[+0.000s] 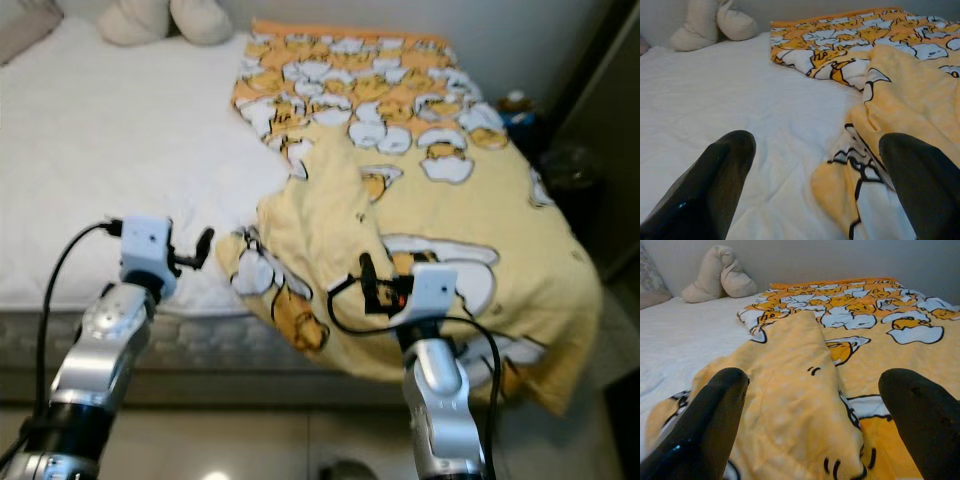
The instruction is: Clean up the room
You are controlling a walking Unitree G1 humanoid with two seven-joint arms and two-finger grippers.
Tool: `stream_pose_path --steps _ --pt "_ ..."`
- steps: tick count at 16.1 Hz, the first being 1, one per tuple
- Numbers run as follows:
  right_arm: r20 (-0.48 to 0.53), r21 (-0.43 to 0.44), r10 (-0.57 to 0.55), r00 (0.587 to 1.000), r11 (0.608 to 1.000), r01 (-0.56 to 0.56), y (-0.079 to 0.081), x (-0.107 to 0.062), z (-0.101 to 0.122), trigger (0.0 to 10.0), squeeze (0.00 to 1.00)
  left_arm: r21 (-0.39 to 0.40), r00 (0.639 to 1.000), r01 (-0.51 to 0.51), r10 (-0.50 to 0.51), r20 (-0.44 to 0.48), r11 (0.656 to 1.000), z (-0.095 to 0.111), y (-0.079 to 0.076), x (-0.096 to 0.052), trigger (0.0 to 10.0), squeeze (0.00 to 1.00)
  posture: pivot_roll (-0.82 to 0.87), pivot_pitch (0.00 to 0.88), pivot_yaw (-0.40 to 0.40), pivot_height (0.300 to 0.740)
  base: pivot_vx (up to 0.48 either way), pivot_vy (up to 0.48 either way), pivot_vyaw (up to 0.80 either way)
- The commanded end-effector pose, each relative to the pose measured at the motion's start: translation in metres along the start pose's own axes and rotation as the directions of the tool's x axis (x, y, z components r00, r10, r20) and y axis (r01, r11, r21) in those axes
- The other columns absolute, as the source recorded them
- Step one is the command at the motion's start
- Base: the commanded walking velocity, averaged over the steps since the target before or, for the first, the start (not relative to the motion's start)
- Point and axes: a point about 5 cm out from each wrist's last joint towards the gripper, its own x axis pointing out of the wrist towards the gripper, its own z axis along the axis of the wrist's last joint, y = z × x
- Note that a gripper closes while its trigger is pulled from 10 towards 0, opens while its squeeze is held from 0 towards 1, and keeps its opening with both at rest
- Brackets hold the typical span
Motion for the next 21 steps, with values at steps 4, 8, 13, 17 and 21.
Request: stream_pose_path --steps 4,8,13,17,21 --pt "0.004 -0.020 -0.004 1.000 1.000 0.004 -0.002 -0.008 0.005 10.0 0.00 0.013 0.988 0.136 -0.135 -0.079 0.991 -0.002 -0.013 0.011 10.0 0.00 -0.05 0.005 0.008 0.710 0.192 0.143 0.00" --pt "-0.018 -0.030 -0.005 1.000 1.000 0.004 0.002 -0.030 0.004 10.0 0.00 -0.095 0.913 0.348 -0.360 -0.194 0.933 -0.011 -0.035 0.035 10.0 0.00 -0.10 0.084 0.028 0.710 0.000 0.000 0.00" --pt "-0.051 -0.097 -0.048 0.998 0.994 0.043 -0.004 -0.076 0.011 10.0 0.00 -0.163 0.920 0.317 -0.345 -0.185 0.934 0.003 -0.045 0.062 10.0 0.00 -0.22 0.140 0.053 0.710 0.000 0.000 0.00" --pt "-0.212 -0.150 0.044 0.976 0.986 -0.077 -0.004 -0.126 -0.001 10.0 0.00 -0.133 0.939 0.263 -0.286 -0.194 0.955 0.005 -0.038 0.068 10.0 0.00 -0.29 0.201 0.048 0.710 0.000 0.000 0.00" --pt "-0.237 -0.071 0.117 0.964 0.988 -0.137 0.011 -0.134 0.007 10.0 0.00 -0.070 0.947 0.227 -0.237 -0.216 0.971 0.001 -0.031 0.067 10.0 0.00 -0.31 0.250 0.034 0.710 0.000 0.000 0.00"
